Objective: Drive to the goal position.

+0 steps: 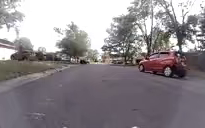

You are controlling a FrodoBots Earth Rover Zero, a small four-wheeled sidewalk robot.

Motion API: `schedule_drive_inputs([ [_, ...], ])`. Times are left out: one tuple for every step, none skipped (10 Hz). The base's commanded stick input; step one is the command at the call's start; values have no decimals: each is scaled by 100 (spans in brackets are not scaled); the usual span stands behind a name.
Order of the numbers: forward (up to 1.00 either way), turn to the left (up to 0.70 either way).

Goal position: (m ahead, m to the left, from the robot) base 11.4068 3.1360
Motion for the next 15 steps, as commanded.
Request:
schedule_drive_inputs([
  [85, 0],
  [85, 0],
  [85, 0],
  [85, 0],
  [85, 0],
  [85, 0],
  [85, 0],
  [85, 0],
  [85, 0],
  [85, 0],
  [85, 0],
  [85, 0],
  [85, 0],
  [85, 0],
  [85, 0],
])
